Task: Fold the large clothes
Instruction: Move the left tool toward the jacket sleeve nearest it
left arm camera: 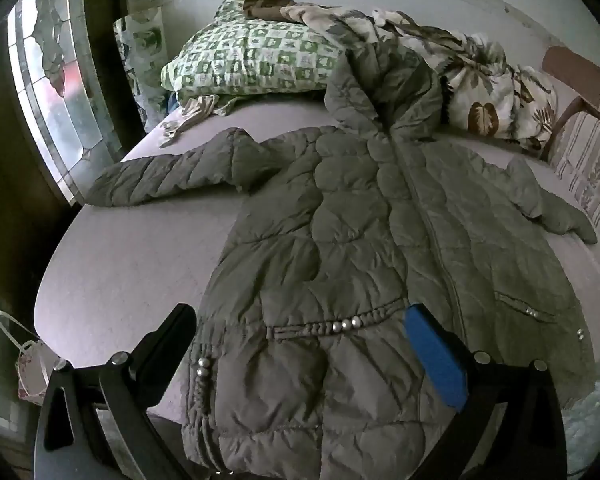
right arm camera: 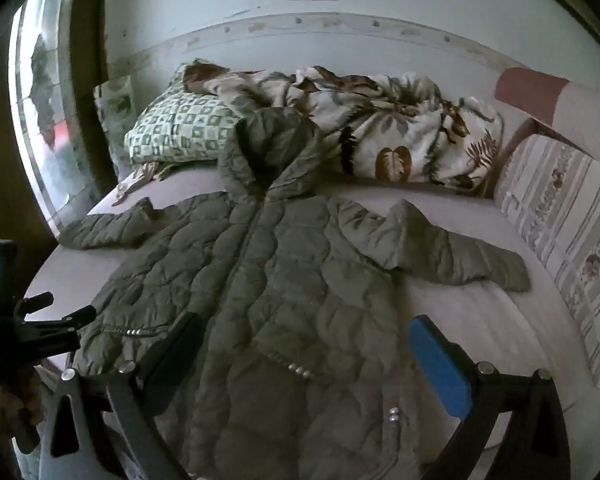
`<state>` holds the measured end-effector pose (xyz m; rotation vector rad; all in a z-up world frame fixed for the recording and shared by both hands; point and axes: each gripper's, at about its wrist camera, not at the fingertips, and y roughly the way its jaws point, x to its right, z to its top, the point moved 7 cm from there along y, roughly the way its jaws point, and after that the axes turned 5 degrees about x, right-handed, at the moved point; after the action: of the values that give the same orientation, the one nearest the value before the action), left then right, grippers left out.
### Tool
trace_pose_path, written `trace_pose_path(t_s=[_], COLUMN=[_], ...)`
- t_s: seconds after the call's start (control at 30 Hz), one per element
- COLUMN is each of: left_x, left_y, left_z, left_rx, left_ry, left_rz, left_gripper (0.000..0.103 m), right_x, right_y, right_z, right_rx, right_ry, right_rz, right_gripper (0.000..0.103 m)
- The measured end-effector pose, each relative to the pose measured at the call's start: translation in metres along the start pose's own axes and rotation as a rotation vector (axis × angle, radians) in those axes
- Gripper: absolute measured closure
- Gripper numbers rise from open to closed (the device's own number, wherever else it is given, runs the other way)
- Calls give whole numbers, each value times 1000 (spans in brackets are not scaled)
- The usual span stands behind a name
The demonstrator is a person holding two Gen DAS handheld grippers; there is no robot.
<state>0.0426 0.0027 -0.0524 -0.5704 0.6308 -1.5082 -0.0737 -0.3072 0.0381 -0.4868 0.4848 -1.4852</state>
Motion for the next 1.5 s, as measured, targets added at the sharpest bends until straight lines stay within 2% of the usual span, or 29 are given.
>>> trace_pose_path(t_s=[0.33, 0.93, 1.23, 1.37, 1.5], left_x=[-6, -8, -10, -10, -13], left_y=[-12, -7, -1, 3, 5], left_z=[4, 1, -4, -9, -9], left_rx=[8, 0, -64, -136, -127], left_ry=[-32, 6, -20, -50, -43], left_rz=[-18, 27, 7, -17, 0], left_gripper=[0, 0, 0, 0, 0], right_x=[-11, -15, -18, -21, -23], right_y=[-7, -3, 5, 10, 16], right_z=[-3, -6, -8, -8, -8], right_rx=[-5, -18, -36, -41, -45], right_ry=[-26, -32, -28, -31, -35], right_rz=[3, 1, 5, 9, 10], right_gripper=[0, 0, 0, 0, 0])
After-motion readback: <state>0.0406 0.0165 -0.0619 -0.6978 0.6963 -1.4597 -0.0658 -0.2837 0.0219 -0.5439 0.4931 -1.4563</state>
